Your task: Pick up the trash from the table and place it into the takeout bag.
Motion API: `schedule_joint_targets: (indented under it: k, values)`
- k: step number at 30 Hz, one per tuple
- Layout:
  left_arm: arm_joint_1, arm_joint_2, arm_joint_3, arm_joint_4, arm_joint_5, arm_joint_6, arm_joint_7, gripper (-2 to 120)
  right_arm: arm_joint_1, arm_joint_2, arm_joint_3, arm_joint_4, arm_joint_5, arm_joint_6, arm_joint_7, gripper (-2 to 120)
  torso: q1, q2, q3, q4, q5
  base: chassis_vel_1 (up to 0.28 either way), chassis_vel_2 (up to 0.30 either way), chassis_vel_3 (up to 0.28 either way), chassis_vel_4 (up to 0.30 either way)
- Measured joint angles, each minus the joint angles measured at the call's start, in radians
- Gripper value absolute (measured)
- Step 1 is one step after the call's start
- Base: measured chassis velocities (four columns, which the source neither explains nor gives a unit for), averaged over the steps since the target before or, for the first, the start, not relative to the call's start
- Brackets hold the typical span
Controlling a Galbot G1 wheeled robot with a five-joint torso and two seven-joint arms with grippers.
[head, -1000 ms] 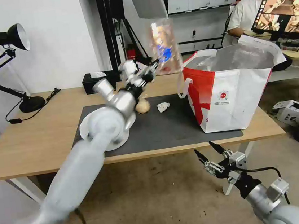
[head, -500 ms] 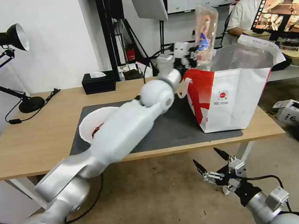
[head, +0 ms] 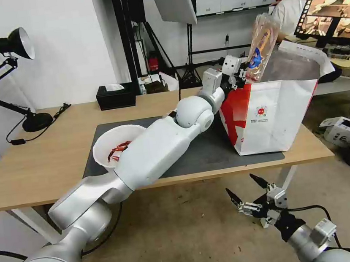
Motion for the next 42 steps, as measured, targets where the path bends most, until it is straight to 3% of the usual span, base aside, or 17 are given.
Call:
schedule_joint_targets:
  k: [11,15,21,22,25,26,28,32,33,36,37,39,42]
  values:
    - [-0.011,0.005,-0.011,-0.050,-0.117,0.005,-0.019,42,0.003,0.000,-0.001,-0.008,0.002,0.000,-0.002,100,0.000,0.000,0.000,-0.0001,0.0000,0.000,0.000,0.000,0.000]
    - [-0.014,0.013,-0.017,-0.071,-0.137,0.007,-0.031,51,0.001,0.003,0.000,-0.006,0.001,0.000,-0.003,100,0.000,0.000,0.000,-0.0002,0.0000,0.000,0.000,0.000,0.000]
    - [0.019,0.108,-0.031,-0.199,-0.153,0.007,-0.047,77,-0.039,0.039,0.062,0.035,0.000,0.002,-0.004,100,0.000,0.000,0.000,-0.0008,-0.0003,0.000,0.000,0.000,0.000]
    - [0.019,0.108,-0.031,-0.199,-0.153,0.007,-0.047,77,-0.039,0.039,0.062,0.035,0.000,0.002,-0.004,100,0.000,0.000,0.000,-0.0008,-0.0003,0.000,0.000,0.000,0.000]
    - [0.114,0.220,-0.070,-0.309,-0.145,0.001,-0.067,92,-0.036,0.045,0.071,0.039,0.001,0.004,0.000,100,0.000,0.000,0.000,0.0000,-0.0003,0.000,0.000,0.000,0.000]
    - [0.114,0.220,-0.070,-0.309,-0.145,0.001,-0.067,92,-0.036,0.045,0.071,0.039,0.001,0.004,0.000,100,0.000,0.000,0.000,0.0000,-0.0003,0.000,0.000,0.000,0.000]
    - [0.187,0.295,-0.115,-0.389,-0.129,-0.002,-0.070,99,-0.034,0.045,0.071,0.039,0.001,0.010,0.004,100,0.000,0.000,0.000,0.0005,-0.0006,0.000,0.000,0.000,0.000]
    - [0.329,0.410,-0.206,-0.505,-0.089,-0.008,-0.069,100,-0.027,0.044,0.065,0.038,0.001,0.022,0.018,100,0.000,0.000,0.000,-0.0004,-0.0004,0.000,0.000,0.000,0.000]
    - [0.329,0.410,-0.206,-0.505,-0.089,-0.008,-0.069,100,-0.027,0.044,0.065,0.038,0.001,0.022,0.018,100,0.000,0.000,0.000,-0.0004,-0.0004,0.000,0.000,0.000,0.000]
    - [0.530,0.501,-0.339,-0.602,-0.035,-0.022,-0.049,100,-0.018,0.042,0.060,0.038,0.002,0.025,0.026,100,0.000,0.000,0.000,0.0004,-0.0007,0.000,0.000,0.000,0.000]
    - [0.530,0.501,-0.339,-0.602,-0.035,-0.022,-0.049,100,-0.018,0.042,0.060,0.038,0.002,0.025,0.026,100,0.000,0.000,0.000,0.0004,-0.0007,0.000,0.000,0.000,0.000]
    - [0.663,0.534,-0.434,-0.646,-0.007,-0.032,-0.030,100,-0.012,0.039,0.053,0.037,0.002,0.025,0.031,100,0.000,0.000,0.000,0.0004,-0.0007,0.000,0.000,0.000,0.000]
    - [0.763,0.545,-0.509,-0.675,0.018,-0.044,-0.019,100,-0.006,0.036,0.045,0.037,0.003,0.025,0.036,100,0.000,0.000,0.000,-0.0001,-0.0004,0.000,0.000,0.000,0.000]
